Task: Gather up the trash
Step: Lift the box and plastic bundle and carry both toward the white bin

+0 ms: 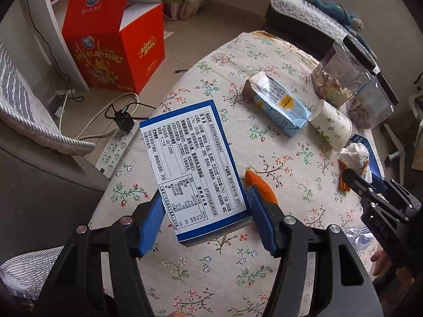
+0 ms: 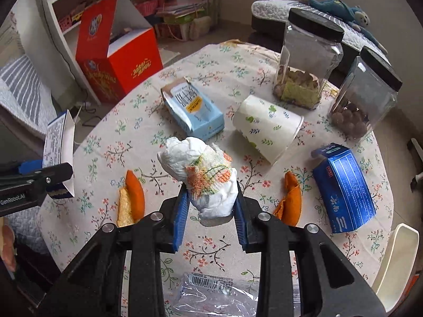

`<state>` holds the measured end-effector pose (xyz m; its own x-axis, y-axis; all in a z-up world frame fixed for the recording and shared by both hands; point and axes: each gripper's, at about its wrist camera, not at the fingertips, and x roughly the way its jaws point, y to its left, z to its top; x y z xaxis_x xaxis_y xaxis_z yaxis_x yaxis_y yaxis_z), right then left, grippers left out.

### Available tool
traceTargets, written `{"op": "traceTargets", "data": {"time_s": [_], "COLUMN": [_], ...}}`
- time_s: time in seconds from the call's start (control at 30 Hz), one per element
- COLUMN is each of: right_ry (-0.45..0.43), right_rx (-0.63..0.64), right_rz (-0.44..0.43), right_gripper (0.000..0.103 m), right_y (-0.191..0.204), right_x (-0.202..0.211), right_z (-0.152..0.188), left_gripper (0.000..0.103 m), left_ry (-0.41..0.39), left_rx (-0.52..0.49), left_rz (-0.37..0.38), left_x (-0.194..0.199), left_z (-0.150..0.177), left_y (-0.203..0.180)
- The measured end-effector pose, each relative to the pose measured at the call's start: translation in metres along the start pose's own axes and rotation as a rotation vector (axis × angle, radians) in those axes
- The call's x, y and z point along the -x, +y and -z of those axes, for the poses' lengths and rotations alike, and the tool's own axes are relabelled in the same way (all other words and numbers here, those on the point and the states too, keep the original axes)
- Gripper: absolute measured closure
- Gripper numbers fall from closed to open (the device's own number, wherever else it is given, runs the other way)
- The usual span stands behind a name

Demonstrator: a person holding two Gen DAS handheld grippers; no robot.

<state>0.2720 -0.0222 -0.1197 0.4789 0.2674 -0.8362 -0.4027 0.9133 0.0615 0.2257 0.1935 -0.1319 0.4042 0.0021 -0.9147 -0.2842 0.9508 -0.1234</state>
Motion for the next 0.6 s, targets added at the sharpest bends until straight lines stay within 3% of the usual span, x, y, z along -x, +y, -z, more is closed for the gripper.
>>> {"op": "traceTargets", "data": {"time_s": [0.27,0.6], "right_ry": [-0.170,-0.337], "right_rx": [-0.074,-0.096], "right_rz": [0.045,0.149], "right_gripper": [0.073,0.073], "right_y": [-0.010,-0.015], "right_x": [0.024,0.055], "right_z": [-0.006,-0.002], "left_gripper": [0.042,0.042], "left_ry": [-0.184,-0.428], "left_rx": [0.003,-0.068], "left_rz": [0.001,-0.084], "left_x": [0.029,0.064], "left_z": [-0.003,0.002], "left_y": [-0.013,-0.050]}}
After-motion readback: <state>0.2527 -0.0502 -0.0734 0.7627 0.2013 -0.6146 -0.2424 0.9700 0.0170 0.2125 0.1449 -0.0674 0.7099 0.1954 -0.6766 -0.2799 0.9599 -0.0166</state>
